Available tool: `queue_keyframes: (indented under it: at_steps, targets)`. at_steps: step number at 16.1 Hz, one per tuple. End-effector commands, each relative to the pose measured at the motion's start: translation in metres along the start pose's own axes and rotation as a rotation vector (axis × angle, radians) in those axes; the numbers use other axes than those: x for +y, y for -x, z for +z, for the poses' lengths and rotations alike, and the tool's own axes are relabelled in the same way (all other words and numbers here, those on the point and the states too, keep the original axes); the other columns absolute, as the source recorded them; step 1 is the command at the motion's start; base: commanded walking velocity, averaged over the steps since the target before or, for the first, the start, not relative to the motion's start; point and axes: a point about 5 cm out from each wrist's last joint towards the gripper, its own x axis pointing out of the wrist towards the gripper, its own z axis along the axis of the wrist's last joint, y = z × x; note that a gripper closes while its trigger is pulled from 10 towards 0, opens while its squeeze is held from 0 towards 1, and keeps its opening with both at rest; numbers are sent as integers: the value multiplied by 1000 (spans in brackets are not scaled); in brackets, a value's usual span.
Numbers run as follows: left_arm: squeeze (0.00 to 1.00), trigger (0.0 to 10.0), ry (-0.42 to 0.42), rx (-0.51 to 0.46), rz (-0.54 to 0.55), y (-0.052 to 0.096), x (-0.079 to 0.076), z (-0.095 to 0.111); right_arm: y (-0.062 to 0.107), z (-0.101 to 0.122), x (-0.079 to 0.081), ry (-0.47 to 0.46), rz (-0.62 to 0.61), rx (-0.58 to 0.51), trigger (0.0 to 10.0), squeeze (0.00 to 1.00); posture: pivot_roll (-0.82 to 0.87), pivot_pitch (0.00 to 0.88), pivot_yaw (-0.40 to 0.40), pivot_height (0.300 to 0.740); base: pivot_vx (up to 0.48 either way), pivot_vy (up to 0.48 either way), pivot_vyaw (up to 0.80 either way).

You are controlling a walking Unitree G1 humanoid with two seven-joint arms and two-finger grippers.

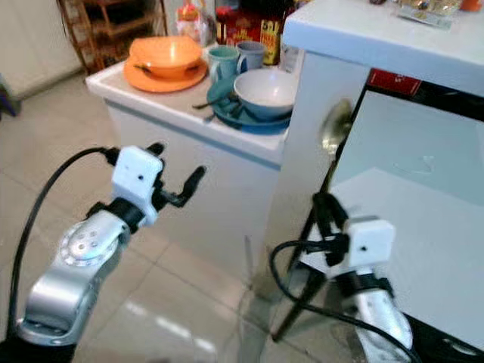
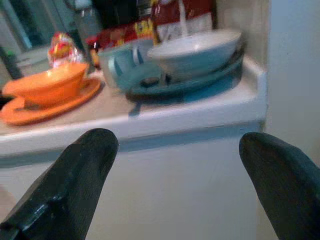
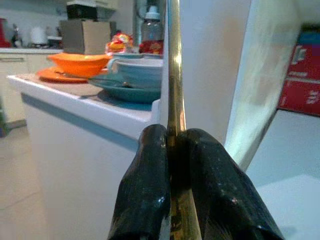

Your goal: Setting the table

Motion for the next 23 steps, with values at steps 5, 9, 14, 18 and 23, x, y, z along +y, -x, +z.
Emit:
queue_keyframes:
  at_steps: [5,9,14,18,23]
  targets:
    - [0,10000,9,-2,-18,-3,-5,1,10,-5,-15,32,-82,24,10000,0,5,48,-3,740,0,-371,0]
    - [0,10000,12,-6,-23,-6,-6,2,13,-12,-26,27,-167,88,10000,0,-6,51,2,740,0,-369,0]
    - [0,10000,19,-15,-12,-10,-6,3,-3,6,-38,-30,-257,24,10000,0,-17,49,6,740,0,-370,-480]
    - [0,10000,22,-19,-6,-12,-6,4,-11,10,-43,-25,-287,43,10000,0,-18,48,3,740,0,-368,-400]
    - [0,10000,18,-27,2,-14,-5,5,-25,12,-49,-21,-266,176,10000,0,-15,36,-3,740,0,-370,0]
